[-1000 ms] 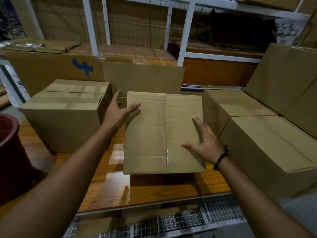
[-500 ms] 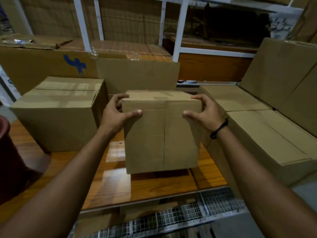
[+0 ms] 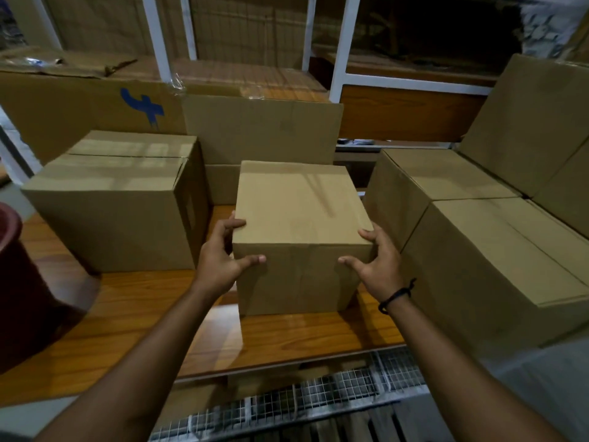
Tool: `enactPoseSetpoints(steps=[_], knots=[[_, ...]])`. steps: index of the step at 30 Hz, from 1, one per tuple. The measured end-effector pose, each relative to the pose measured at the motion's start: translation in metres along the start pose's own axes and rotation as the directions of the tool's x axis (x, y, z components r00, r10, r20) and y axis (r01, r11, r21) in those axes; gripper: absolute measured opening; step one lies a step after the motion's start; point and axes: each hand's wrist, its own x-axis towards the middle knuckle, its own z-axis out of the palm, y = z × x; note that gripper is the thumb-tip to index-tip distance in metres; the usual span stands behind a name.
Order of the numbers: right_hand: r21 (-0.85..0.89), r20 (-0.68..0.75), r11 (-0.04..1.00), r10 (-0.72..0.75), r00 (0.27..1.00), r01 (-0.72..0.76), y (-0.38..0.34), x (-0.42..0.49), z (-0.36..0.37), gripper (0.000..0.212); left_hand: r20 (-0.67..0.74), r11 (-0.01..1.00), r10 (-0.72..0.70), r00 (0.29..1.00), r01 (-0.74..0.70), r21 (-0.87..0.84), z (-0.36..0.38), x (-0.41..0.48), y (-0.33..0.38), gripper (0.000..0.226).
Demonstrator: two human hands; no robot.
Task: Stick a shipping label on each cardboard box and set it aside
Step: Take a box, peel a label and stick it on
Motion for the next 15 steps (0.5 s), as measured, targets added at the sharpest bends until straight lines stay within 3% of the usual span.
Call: enactPoseSetpoints(steps=[7, 12, 15], knots=[[0.016, 0.162, 0.998, 0.052, 0.985, -0.055, -0.01, 0.011, -0.021, 0.05, 0.089, 1.0, 0.019, 0.996, -0.019, 0.003, -0.009, 0.001, 0.002, 0.052], [0.181, 0.255, 0.933, 0.26, 0.931, -0.31, -0.039, 0.062, -0.025, 0.045, 0.016, 0.998, -0.055, 0.998, 0.056, -0.032, -0.006, 0.028, 0.017, 0.053], [-0.012, 0.404, 0.941, 0.313, 0.859, -0.337, -0.044, 0.077, -0.024, 0.06, 0.103, 0.981, -0.172, 0.98, 0.18, -0.074, -0.001, 0.049, 0.032, 0.054]])
